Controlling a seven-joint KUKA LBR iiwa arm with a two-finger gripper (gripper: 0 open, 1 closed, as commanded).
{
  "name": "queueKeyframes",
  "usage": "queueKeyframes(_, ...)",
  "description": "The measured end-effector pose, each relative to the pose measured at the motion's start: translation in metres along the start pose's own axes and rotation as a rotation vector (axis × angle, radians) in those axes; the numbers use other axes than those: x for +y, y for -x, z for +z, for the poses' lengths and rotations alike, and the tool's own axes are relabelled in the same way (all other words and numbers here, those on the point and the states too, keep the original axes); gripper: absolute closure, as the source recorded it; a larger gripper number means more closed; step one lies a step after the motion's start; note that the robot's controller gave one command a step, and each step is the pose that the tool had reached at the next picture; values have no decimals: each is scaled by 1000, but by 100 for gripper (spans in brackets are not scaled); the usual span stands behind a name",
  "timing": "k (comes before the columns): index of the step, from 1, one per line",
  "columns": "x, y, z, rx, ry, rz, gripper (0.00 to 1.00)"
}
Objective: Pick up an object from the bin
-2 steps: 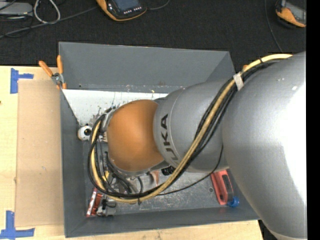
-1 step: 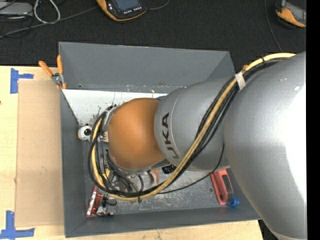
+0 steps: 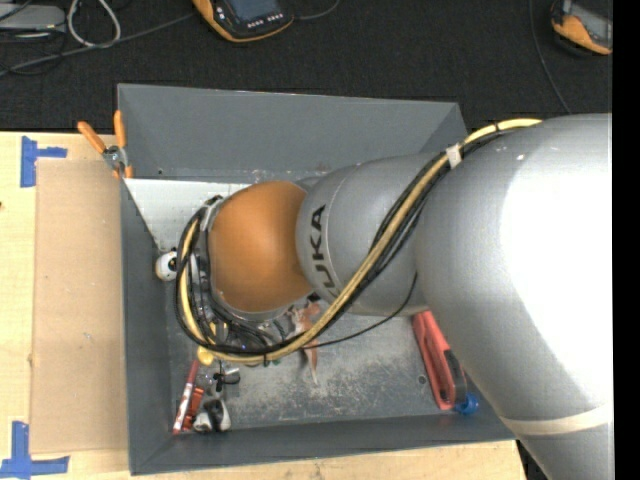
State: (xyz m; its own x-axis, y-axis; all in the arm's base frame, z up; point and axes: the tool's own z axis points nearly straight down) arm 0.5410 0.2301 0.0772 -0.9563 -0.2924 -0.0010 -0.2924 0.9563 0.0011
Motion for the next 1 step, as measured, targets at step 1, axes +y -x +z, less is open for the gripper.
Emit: queueKeyframes(1, -1, 17, 7, -1, 1, -125, 0)
